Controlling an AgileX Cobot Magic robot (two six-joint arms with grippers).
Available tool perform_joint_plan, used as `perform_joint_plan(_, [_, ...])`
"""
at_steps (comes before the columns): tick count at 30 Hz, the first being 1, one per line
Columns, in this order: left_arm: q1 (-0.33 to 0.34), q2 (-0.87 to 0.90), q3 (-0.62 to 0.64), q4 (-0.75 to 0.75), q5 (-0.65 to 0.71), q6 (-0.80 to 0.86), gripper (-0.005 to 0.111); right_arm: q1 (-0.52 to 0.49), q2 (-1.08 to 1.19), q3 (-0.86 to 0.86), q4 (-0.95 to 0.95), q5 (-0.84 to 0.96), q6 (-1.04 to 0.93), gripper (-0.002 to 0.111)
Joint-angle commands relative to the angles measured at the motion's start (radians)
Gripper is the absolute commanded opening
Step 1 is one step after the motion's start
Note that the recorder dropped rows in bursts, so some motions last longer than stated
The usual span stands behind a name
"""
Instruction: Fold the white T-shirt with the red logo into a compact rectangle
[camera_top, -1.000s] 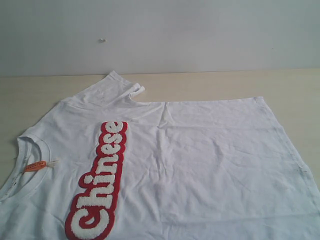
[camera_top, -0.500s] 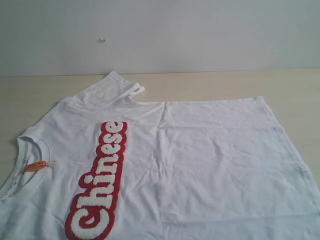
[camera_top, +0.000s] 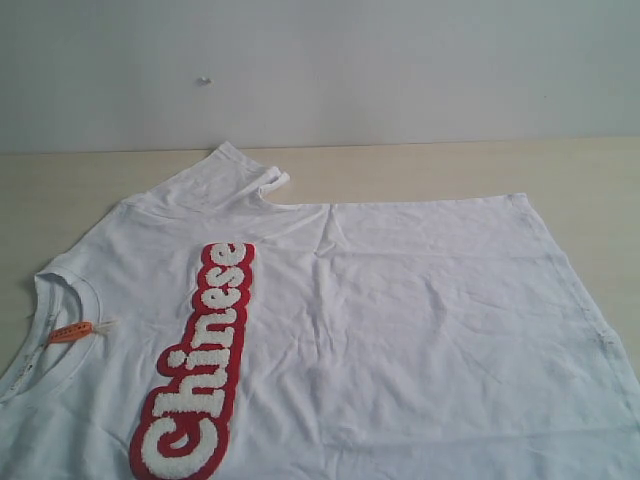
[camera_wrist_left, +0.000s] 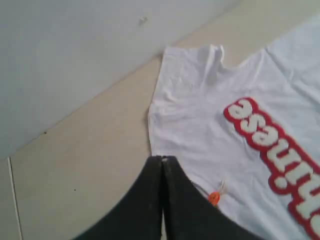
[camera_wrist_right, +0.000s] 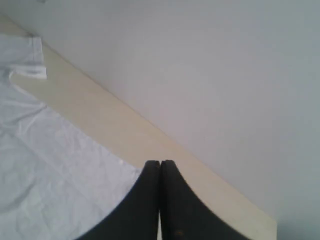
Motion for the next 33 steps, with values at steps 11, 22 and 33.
perform_joint_plan(11, [-0.008, 0.360, -0.061, -0.087, 0.143, 0.869, 0.000, 0.002, 0.295, -0.049, 0.002, 0.135, -0.536, 0.000])
perform_joint_plan(22, [-0.004, 0.595, -0.061, -0.083, 0.133, 0.926, 0.000, 0.045, 0.622, -0.049, -0.167, 0.255, -0.625, 0.000])
perform_joint_plan(33, [-0.004, 0.662, 0.036, -0.098, 0.120, 0.926, 0.000, 0.165, 0.797, -0.049, -0.110, 0.353, -0.583, 0.000])
